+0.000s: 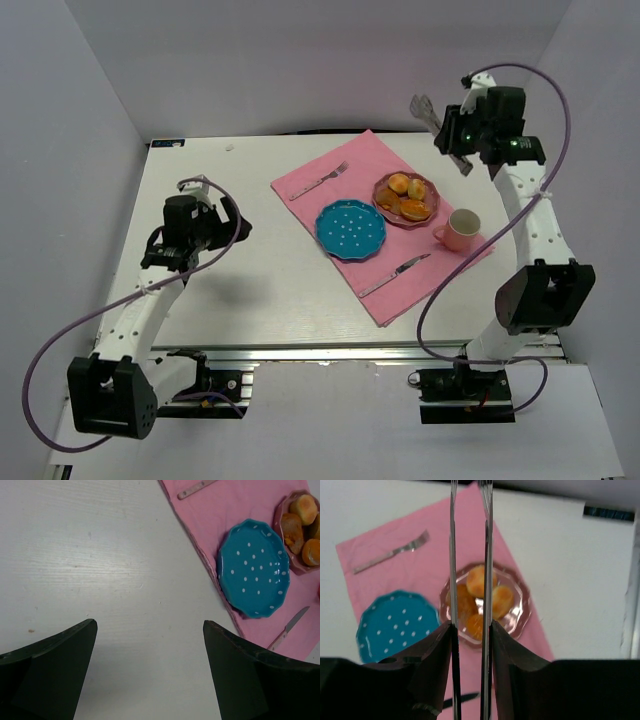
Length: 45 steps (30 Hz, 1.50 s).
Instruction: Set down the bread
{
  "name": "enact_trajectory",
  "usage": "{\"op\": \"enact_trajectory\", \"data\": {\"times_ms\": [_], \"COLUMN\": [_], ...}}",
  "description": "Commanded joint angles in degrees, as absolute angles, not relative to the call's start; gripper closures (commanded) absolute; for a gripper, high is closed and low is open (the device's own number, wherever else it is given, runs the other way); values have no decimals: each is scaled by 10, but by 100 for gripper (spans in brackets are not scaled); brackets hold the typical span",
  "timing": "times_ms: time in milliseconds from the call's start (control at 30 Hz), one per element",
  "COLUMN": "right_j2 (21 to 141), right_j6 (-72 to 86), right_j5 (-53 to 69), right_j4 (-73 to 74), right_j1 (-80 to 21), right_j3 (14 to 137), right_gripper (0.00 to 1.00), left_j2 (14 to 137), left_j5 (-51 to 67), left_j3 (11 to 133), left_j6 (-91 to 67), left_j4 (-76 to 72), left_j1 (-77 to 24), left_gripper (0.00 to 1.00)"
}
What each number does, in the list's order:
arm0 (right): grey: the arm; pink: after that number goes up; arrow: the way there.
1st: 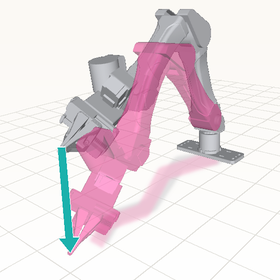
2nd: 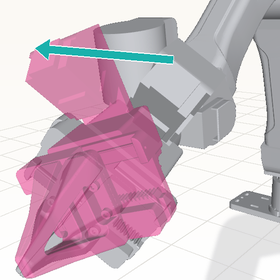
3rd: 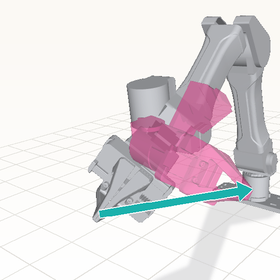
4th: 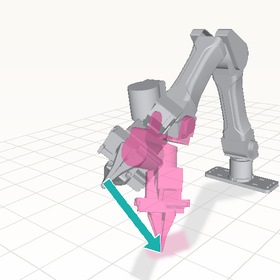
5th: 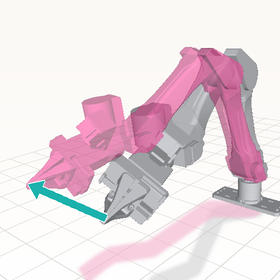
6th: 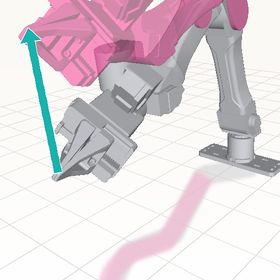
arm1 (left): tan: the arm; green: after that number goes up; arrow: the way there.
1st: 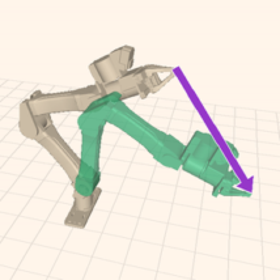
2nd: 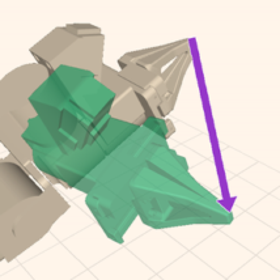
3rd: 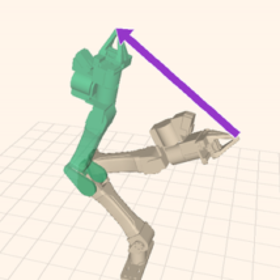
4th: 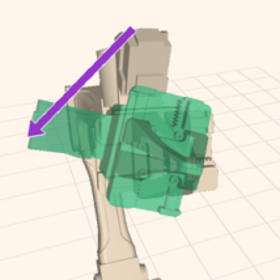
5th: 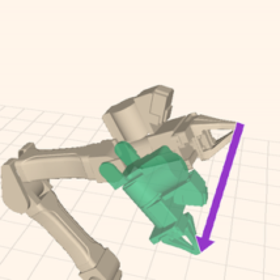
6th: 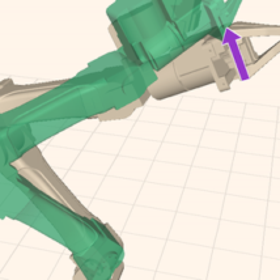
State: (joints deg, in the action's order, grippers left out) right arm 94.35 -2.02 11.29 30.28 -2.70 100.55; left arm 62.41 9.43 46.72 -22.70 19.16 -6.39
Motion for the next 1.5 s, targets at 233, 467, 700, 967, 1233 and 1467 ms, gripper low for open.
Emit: {"op": "enact_trajectory", "data": {"times_ms": [233, 467, 700, 967, 1233, 1467], "right_j2": [818, 805, 832, 875, 908, 941], "right_j6": [77, 95, 98, 100, 98, 94], "right_j5": [-40, -54, -96, -136, -134, -143], "right_j4": [410, 415, 407, 393, 373, 371], "right_j1": [-83, -109, -125, -138, -139, -140], "right_j3": [849, 816, 809, 827, 841, 864], "right_gripper": [58, 56, 53, 51, 50, 46], "left_j2": [503, 504, 503, 506, 511, 511], "left_j5": [96, 95, 95, 96, 96, 93], "left_j3": [389, 388, 386, 387, 387, 387], "left_j6": [-232, -232, -233, -231, -229, -229], "left_j4": [154, 151, 153, 155, 157, 159], "left_j1": [-67, -66, -66, -66, -66, -66], "left_gripper": [2, 2, 2, 2, 2, 2]}}
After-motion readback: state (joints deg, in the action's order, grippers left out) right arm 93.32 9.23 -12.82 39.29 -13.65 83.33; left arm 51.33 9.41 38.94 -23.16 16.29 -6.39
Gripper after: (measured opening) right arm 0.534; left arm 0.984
